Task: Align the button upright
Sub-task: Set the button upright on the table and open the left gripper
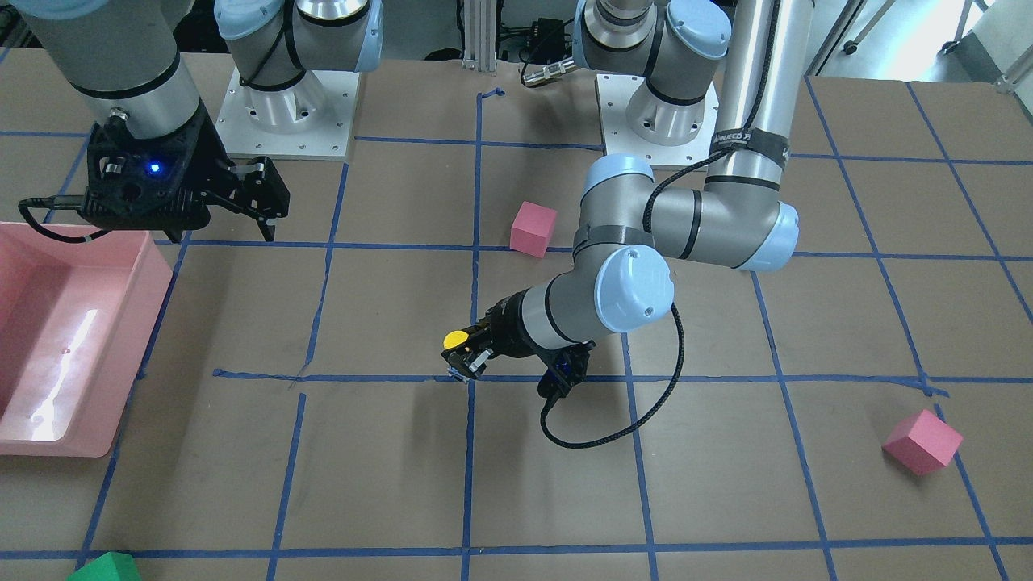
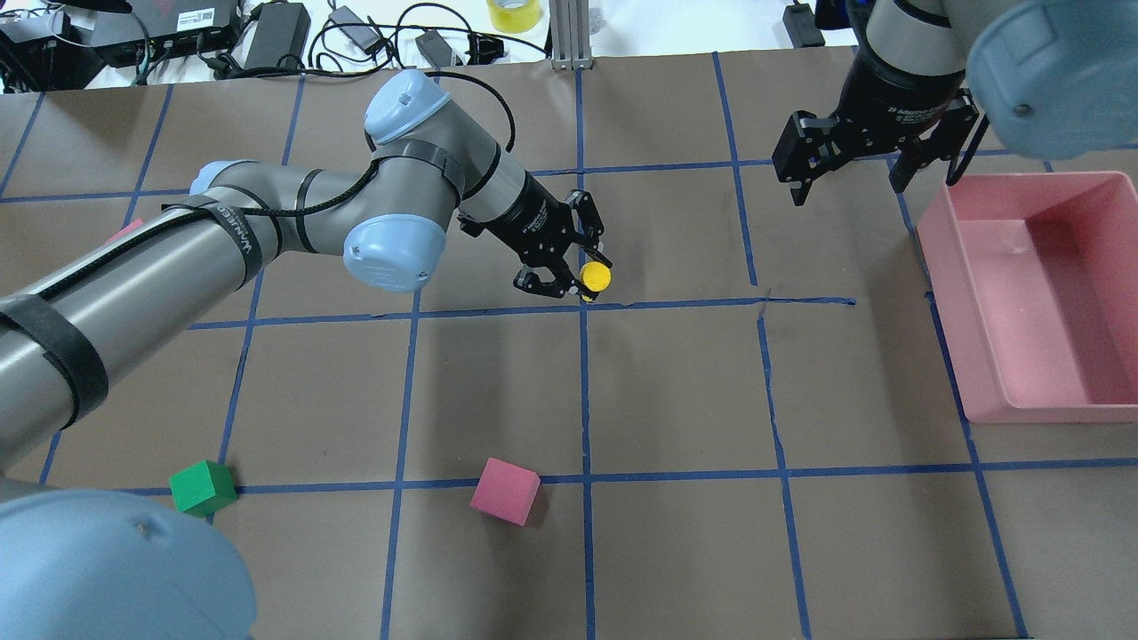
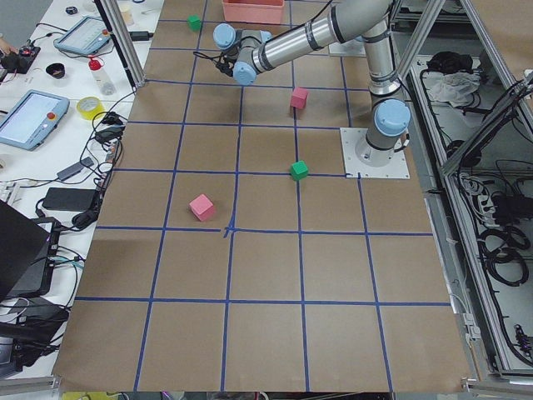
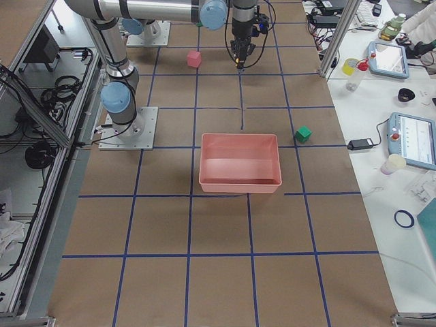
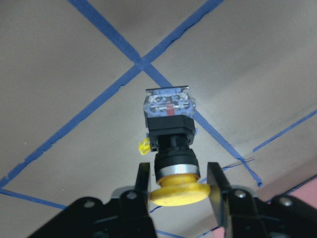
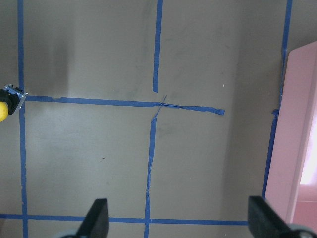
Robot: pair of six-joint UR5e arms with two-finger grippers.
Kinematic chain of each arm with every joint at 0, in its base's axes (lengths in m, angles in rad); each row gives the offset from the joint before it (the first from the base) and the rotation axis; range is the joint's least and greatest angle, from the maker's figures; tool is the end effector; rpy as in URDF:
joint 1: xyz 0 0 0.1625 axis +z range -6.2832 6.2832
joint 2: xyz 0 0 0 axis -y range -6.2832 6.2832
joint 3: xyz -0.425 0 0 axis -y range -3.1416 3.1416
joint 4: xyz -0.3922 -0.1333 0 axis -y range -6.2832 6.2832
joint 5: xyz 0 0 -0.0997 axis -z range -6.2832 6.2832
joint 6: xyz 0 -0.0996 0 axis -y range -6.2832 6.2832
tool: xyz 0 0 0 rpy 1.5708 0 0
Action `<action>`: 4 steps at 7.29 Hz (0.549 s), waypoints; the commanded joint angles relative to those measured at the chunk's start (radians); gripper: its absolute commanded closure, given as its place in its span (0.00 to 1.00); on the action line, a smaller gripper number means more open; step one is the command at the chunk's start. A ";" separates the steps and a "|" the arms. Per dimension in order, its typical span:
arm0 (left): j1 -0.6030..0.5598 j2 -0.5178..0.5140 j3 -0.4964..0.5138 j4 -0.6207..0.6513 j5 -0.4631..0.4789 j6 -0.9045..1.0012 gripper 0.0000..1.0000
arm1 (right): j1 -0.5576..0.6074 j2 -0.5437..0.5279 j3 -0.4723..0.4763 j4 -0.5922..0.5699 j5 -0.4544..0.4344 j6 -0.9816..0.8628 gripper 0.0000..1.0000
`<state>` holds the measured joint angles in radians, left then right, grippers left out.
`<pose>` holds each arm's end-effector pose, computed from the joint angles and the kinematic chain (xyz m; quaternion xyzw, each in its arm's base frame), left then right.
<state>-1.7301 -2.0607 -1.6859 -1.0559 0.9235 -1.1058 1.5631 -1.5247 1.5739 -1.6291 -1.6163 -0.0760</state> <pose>-0.2884 -0.5763 0.2263 0.4444 -0.8365 -0.2223 0.2310 0.1248 -0.5129 0.4692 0.0340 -0.9992 0.0036 0.0229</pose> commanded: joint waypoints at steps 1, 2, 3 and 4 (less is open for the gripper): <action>0.035 -0.025 0.006 -0.097 -0.056 0.006 1.00 | 0.000 0.000 0.000 0.000 0.000 0.001 0.00; 0.035 -0.033 0.008 -0.101 -0.067 0.015 1.00 | 0.000 0.000 0.000 0.000 0.000 0.001 0.00; 0.035 -0.038 0.009 -0.101 -0.112 0.023 1.00 | 0.000 0.000 0.000 0.002 0.000 0.001 0.00; 0.040 -0.041 0.011 -0.099 -0.115 0.030 1.00 | 0.000 0.000 0.000 0.002 0.000 0.001 0.00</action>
<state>-1.6946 -2.0960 -1.6770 -1.1533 0.8285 -1.0852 1.5631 -1.5248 1.5739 -1.6282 -1.6168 -0.0752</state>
